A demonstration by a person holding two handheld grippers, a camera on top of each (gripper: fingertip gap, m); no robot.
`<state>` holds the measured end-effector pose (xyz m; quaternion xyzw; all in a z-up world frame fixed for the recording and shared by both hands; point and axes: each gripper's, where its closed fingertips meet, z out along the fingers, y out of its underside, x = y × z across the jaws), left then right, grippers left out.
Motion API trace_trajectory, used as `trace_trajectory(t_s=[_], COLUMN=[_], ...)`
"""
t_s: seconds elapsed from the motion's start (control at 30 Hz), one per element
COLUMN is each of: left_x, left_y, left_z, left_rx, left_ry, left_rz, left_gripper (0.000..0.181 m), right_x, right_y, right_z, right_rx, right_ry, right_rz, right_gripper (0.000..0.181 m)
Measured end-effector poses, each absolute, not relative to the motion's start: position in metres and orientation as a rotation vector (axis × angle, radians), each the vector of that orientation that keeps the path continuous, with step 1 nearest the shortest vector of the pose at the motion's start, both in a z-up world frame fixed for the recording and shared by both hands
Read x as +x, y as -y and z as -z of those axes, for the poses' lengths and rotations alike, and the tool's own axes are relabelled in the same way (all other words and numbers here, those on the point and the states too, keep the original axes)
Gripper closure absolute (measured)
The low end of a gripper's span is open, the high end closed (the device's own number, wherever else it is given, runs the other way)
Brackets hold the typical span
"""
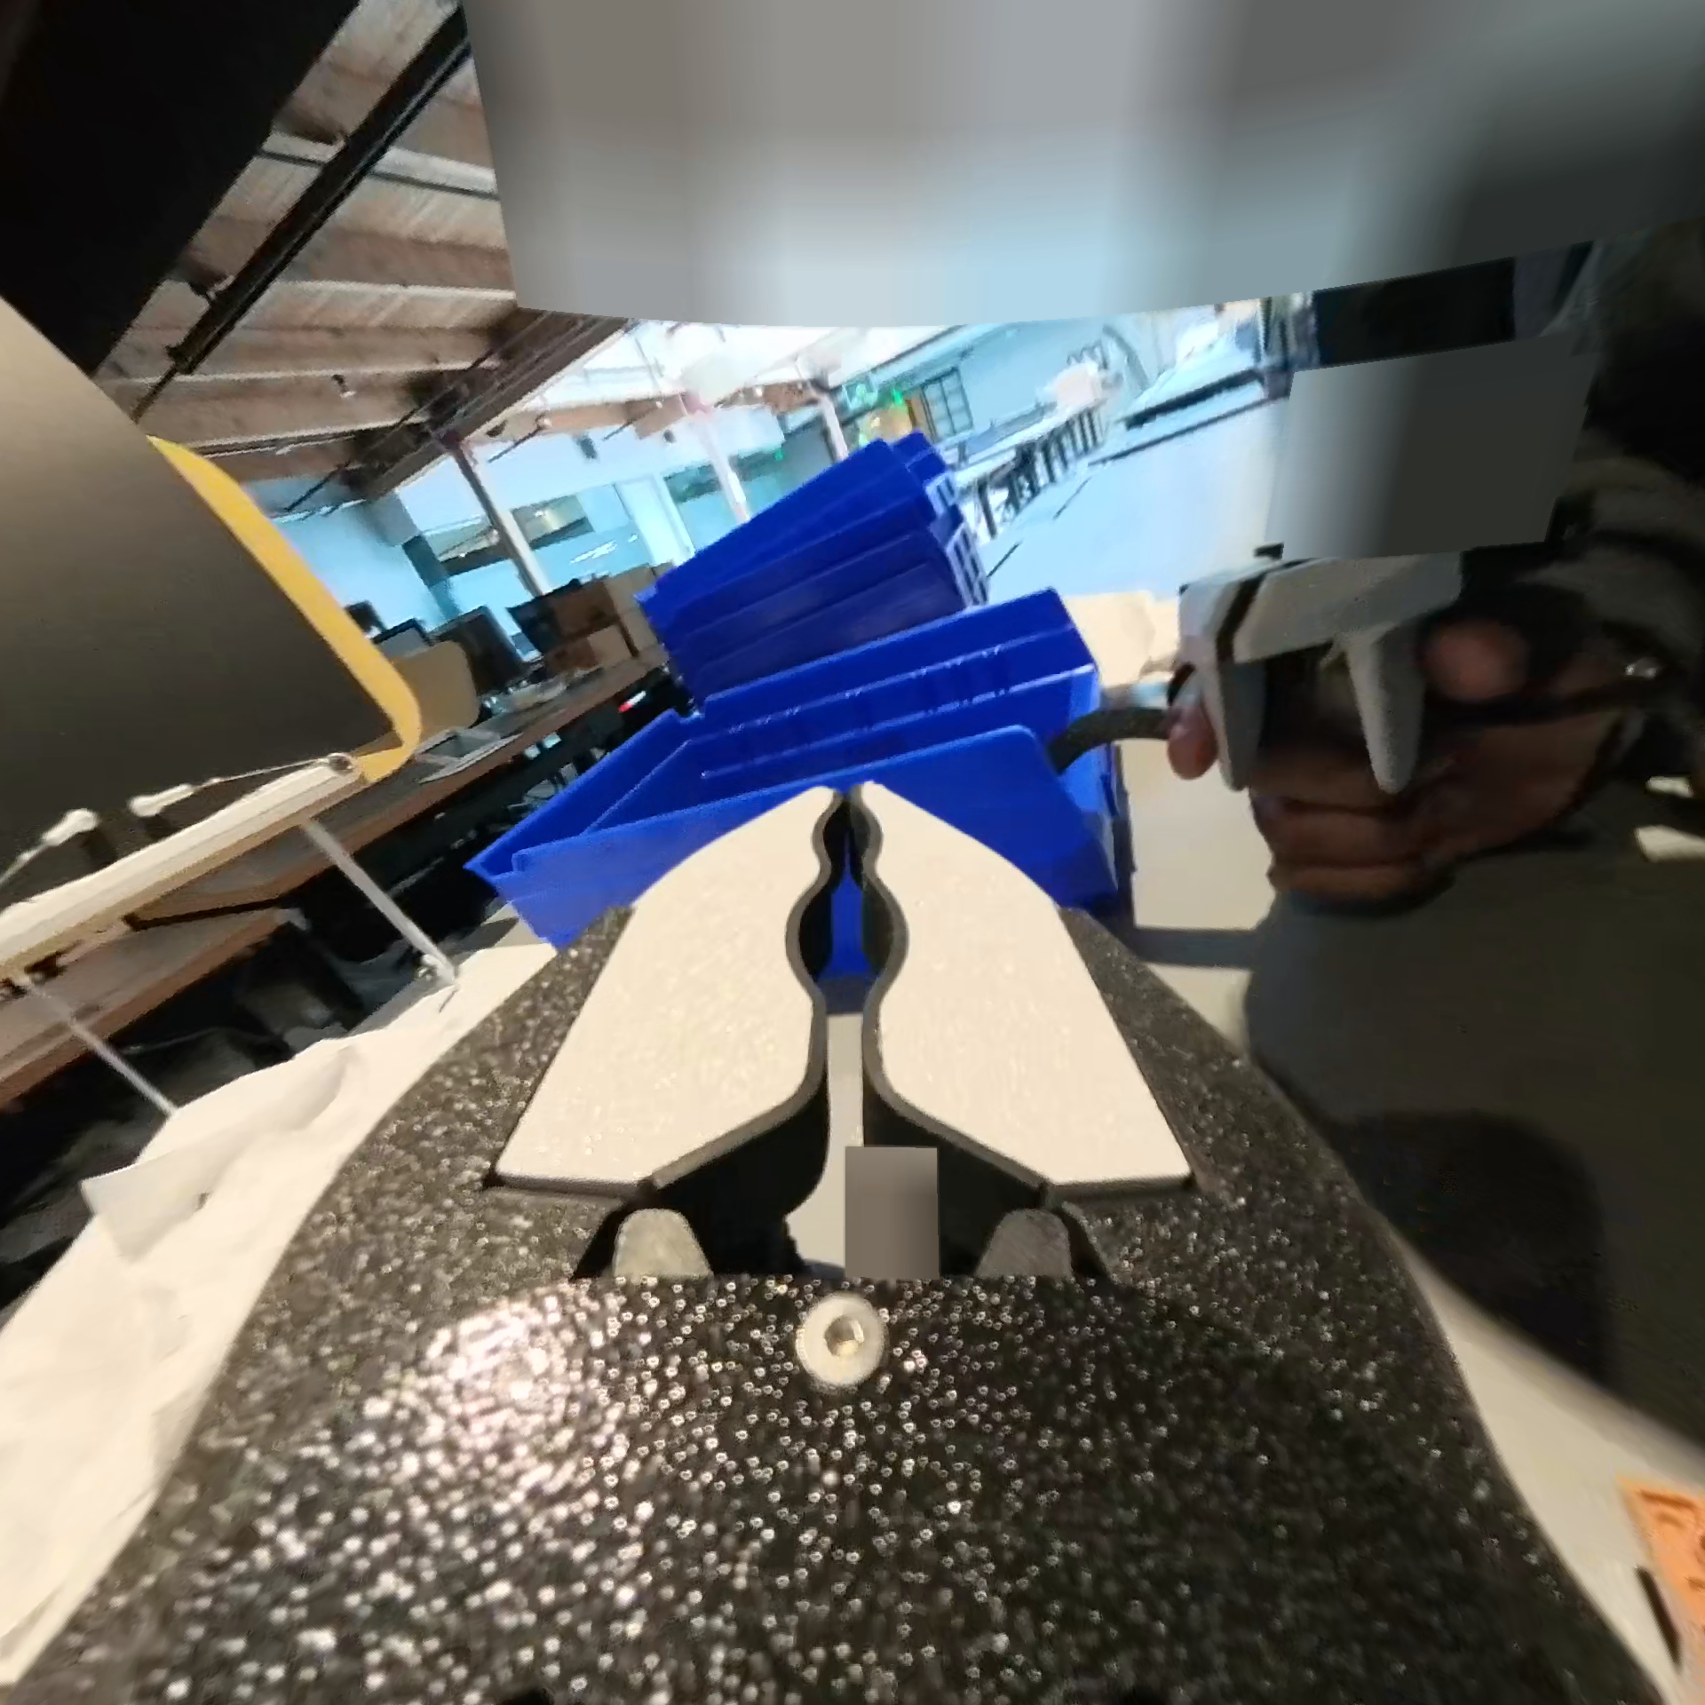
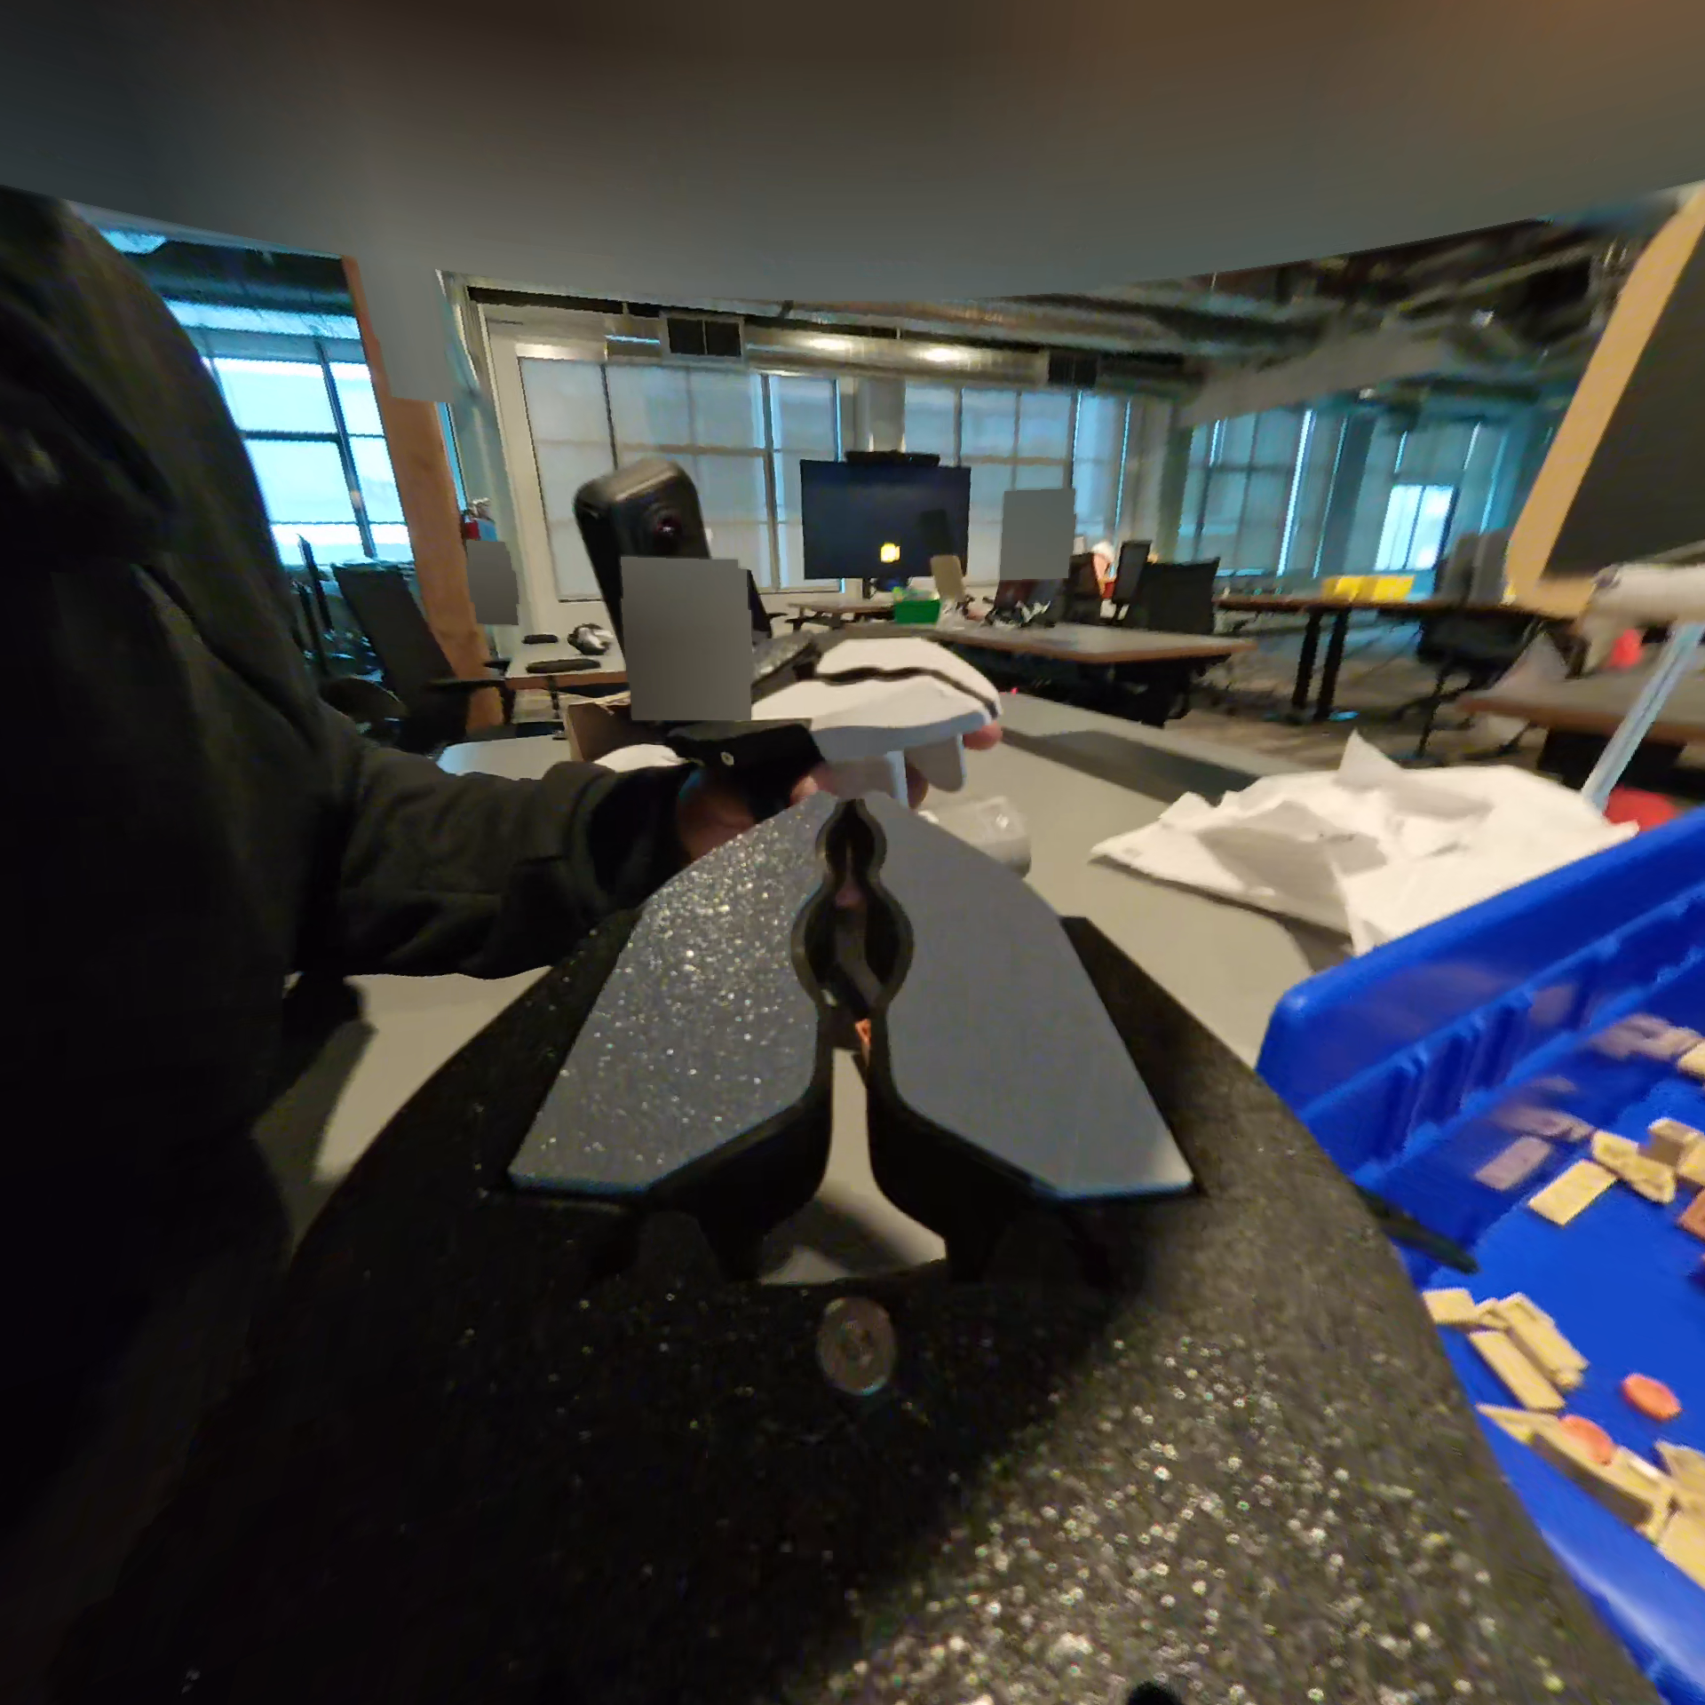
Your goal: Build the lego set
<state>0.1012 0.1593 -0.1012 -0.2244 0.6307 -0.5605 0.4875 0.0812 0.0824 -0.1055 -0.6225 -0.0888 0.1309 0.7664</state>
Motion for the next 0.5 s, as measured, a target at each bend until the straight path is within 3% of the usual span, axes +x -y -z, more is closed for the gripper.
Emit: trace_trajectory(t_s=[0.5], left_x=[0.1005], left_y=[-0.1554], left_z=[0.1043], left_rx=[-0.548], left_ry=[-1.549], left_rz=[1.345], left_gripper=[0.181], right_x=[0.0748], right_y=[-0.0800], right_z=[0.1107], right_rx=[-1.372], right_ry=[0.217], right_rz=[-0.336], right_gripper=[0.181])
